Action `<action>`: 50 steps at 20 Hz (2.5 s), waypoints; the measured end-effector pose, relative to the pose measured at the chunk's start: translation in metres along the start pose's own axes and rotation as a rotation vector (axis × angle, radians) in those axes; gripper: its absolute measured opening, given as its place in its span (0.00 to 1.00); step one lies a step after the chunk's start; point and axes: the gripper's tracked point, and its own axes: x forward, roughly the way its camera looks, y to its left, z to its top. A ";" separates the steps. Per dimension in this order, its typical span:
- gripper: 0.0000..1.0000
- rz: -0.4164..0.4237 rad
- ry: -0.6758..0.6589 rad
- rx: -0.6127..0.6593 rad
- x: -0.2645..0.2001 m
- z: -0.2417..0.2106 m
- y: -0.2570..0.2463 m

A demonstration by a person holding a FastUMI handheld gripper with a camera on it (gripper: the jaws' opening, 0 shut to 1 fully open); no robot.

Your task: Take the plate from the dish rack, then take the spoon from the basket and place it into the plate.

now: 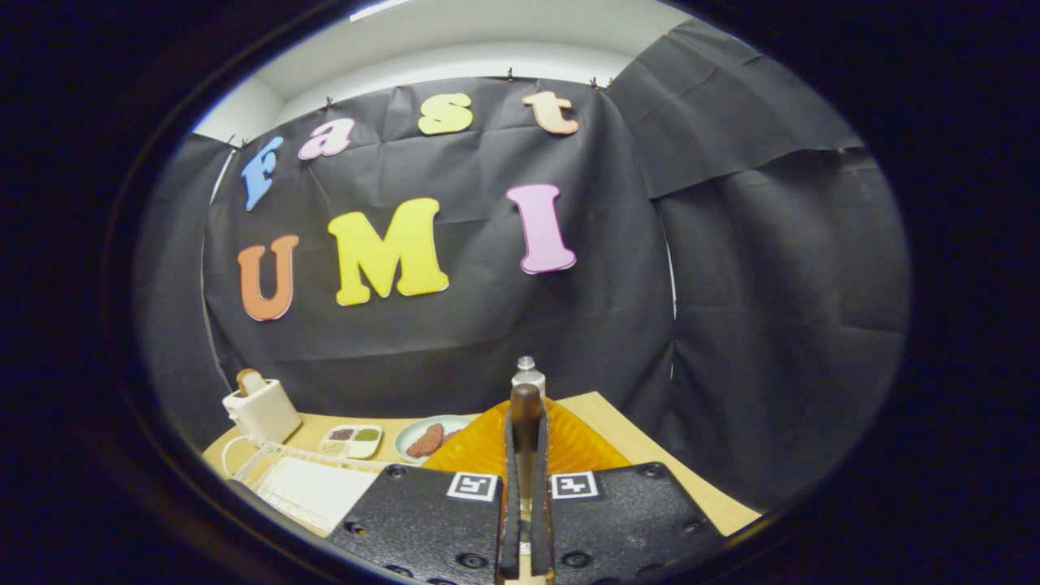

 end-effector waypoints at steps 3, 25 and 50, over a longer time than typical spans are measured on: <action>0.10 0.037 -0.031 0.007 -0.040 0.007 0.018; 0.11 0.274 0.282 0.291 -0.141 -0.199 0.171; 1.00 0.169 -0.010 0.077 -0.160 -0.154 0.131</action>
